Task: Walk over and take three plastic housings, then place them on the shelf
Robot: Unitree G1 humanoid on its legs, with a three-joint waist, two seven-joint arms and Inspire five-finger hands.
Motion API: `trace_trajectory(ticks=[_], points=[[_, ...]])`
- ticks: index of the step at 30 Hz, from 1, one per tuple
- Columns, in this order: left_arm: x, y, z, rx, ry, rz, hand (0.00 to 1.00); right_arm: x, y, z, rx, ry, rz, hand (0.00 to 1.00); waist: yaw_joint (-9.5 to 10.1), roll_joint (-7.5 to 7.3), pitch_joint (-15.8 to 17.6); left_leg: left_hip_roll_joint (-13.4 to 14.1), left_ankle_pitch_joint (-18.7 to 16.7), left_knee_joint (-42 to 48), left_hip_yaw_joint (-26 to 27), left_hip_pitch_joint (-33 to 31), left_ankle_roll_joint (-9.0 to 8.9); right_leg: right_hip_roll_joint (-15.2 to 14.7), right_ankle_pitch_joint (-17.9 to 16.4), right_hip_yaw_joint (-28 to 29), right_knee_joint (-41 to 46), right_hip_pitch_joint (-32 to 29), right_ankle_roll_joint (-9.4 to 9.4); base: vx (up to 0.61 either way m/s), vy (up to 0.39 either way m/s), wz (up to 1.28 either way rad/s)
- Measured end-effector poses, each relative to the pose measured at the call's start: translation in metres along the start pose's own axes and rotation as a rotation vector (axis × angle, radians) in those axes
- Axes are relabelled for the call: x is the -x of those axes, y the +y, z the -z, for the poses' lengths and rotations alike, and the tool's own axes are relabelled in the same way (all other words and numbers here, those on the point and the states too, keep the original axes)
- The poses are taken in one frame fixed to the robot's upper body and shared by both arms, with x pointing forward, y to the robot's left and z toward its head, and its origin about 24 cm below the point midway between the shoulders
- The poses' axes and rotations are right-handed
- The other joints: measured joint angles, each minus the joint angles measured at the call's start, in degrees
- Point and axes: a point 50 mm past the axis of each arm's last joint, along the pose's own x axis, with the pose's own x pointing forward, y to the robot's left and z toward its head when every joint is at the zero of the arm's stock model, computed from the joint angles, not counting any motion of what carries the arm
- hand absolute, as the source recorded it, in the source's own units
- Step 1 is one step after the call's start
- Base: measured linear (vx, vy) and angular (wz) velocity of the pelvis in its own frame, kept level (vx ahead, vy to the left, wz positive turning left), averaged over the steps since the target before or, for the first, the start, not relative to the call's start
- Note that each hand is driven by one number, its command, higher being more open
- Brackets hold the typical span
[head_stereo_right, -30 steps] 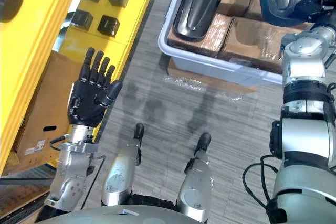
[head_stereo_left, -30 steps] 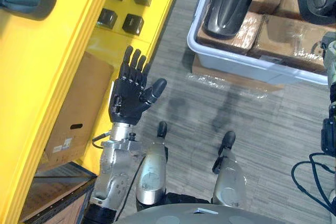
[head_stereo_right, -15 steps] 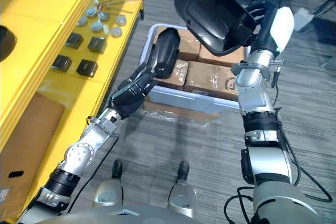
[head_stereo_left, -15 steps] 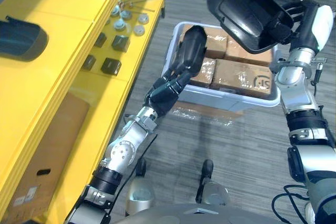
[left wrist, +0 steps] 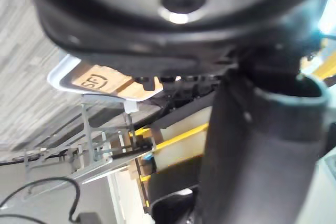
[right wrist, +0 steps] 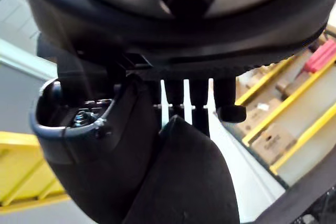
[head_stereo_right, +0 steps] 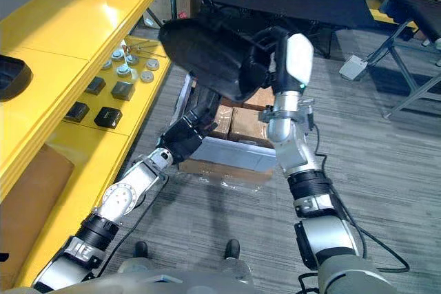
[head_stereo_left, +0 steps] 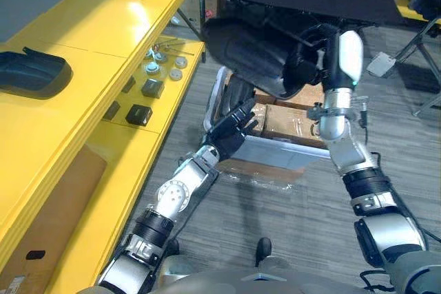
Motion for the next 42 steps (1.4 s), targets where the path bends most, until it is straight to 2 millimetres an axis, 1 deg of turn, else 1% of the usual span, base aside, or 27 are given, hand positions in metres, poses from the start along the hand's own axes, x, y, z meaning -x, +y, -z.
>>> trace_trajectory(ticks=[3,6,8,14,16,17,19,22,23,26,29,31,33,35,41,42], points=[[-0.003,-0.004,0.004,0.050,-0.006,0.018,1.00,0.006,0.011,-0.003,-0.011,-0.008,-0.056,0.00,0.05,-0.07,-0.1,0.0,0.5,-0.9,0.1,0.8,0.02,0.0,0.0,0.0,0.0,0.4,0.05,0.00,0.000,0.00],[-0.006,-0.008,0.004,0.039,-0.009,0.033,1.00,0.015,0.022,-0.003,-0.038,0.014,-0.083,0.00,0.03,-0.17,-0.4,0.0,0.6,-0.9,0.1,0.9,0.05,0.0,0.1,0.0,0.0,0.5,0.08,0.00,0.000,0.00],[-0.008,-0.011,0.005,0.047,-0.025,0.039,1.00,0.025,0.035,-0.006,-0.056,0.016,-0.140,0.00,-0.18,-0.45,-1.1,0.0,0.6,-0.9,0.2,0.9,0.04,0.0,0.1,0.0,0.0,0.5,0.08,0.00,0.000,0.00],[-0.010,-0.012,0.008,0.055,-0.079,0.000,1.00,0.031,0.047,-0.017,-0.083,-0.037,-0.168,0.00,0.03,-0.58,-1.6,-0.1,0.6,-0.9,0.2,1.0,0.04,-0.1,0.1,-0.1,0.0,0.6,0.09,0.00,0.000,0.00],[-0.010,-0.010,0.006,0.068,-0.116,-0.045,1.00,0.035,0.049,-0.017,-0.093,-0.044,-0.178,0.00,0.18,-0.80,-2.5,-0.1,0.6,-0.9,0.1,1.0,0.04,-0.1,0.1,-0.2,-0.1,0.7,0.09,0.00,0.000,0.00],[-0.010,-0.010,0.005,0.069,-0.127,-0.054,0.00,0.036,0.049,-0.017,-0.095,-0.046,-0.181,0.00,0.16,-0.86,-2.6,-0.1,0.6,-0.9,0.0,1.0,0.04,-0.1,0.1,-0.3,-0.1,0.8,0.09,-0.02,0.009,0.03],[-0.009,-0.008,-0.001,0.079,-0.175,-0.088,0.00,0.039,0.054,-0.021,-0.115,-0.066,-0.196,0.00,0.04,-1.13,-2.8,-0.1,0.6,-0.7,0.0,1.1,0.05,-0.1,0.1,-0.3,-0.1,1.0,0.09,-0.02,0.007,0.00],[-0.009,-0.003,-0.007,0.117,-0.229,-0.133,0.00,0.046,0.058,-0.024,-0.137,-0.082,-0.221,0.00,0.09,-1.15,-2.9,0.0,0.6,-0.6,0.0,1.2,0.05,-0.1,0.1,-0.3,-0.1,1.2,0.09,0.00,0.000,0.00],[-0.009,0.003,-0.011,0.146,-0.270,-0.160,0.00,0.051,0.062,-0.025,-0.153,-0.078,-0.234,0.00,0.10,-1.16,-3.0,0.0,0.6,-0.6,0.0,1.2,0.05,-0.1,0.1,-0.4,-0.1,1.2,0.09,-0.03,0.013,0.00],[-0.007,0.012,-0.016,0.158,-0.317,-0.204,0.00,0.057,0.067,-0.024,-0.158,-0.070,-0.262,0.00,0.14,-1.18,-3.0,0.0,0.6,-0.6,0.0,1.2,0.05,-0.1,0.1,-0.4,-0.1,1.1,0.09,0.00,0.000,0.00],[-0.006,0.014,-0.019,0.175,-0.354,-0.226,0.00,0.060,0.069,-0.025,-0.164,-0.075,-0.276,0.00,0.15,-1.28,-3.1,0.0,0.6,-0.7,0.0,1.2,0.04,-0.1,0.1,-0.4,-0.1,1.1,0.09,0.00,0.000,0.00],[-0.004,0.024,-0.021,0.191,-0.376,-0.267,0.00,0.064,0.073,-0.033,-0.194,-0.127,-0.296,0.00,-0.18,-1.42,-3.6,0.0,0.6,-0.7,0.0,1.3,0.04,-0.1,0.1,-0.4,-0.1,1.1,0.09,0.00,0.000,0.00],[-0.004,0.025,-0.020,0.203,-0.372,-0.268,0.00,0.067,0.074,-0.033,-0.199,-0.122,-0.299,0.00,0.00,-1.61,-3.8,0.0,0.5,-0.7,0.0,1.3,0.02,-0.1,0.1,-0.4,-0.1,1.1,0.09,0.00,0.000,0.00],[-0.004,0.027,-0.020,0.220,-0.376,-0.273,0.00,0.068,0.077,-0.037,-0.221,-0.127,-0.298,0.00,0.00,-1.71,-3.9,0.0,0.5,-0.7,0.0,1.3,0.01,-0.1,0.1,-0.4,-0.1,1.1,0.09,0.00,0.000,0.00],[-0.004,0.023,-0.021,0.253,-0.434,-0.209,0.00,0.068,0.079,-0.046,-0.267,-0.141,-0.266,0.00,-0.07,-1.74,-3.9,0.0,0.5,-0.6,0.1,1.3,-0.02,-0.1,0.0,-0.3,-0.1,1.1,0.09,0.00,0.000,0.00],[-0.004,0.023,-0.021,0.253,-0.443,-0.202,0.00,0.068,0.079,-0.047,-0.272,-0.144,-0.263,1.00,-0.15,-1.73,-3.9,0.0,0.5,-0.6,0.1,1.3,-0.02,-0.1,0.0,-0.3,-0.1,1.1,0.09,0.00,0.000,0.00]])
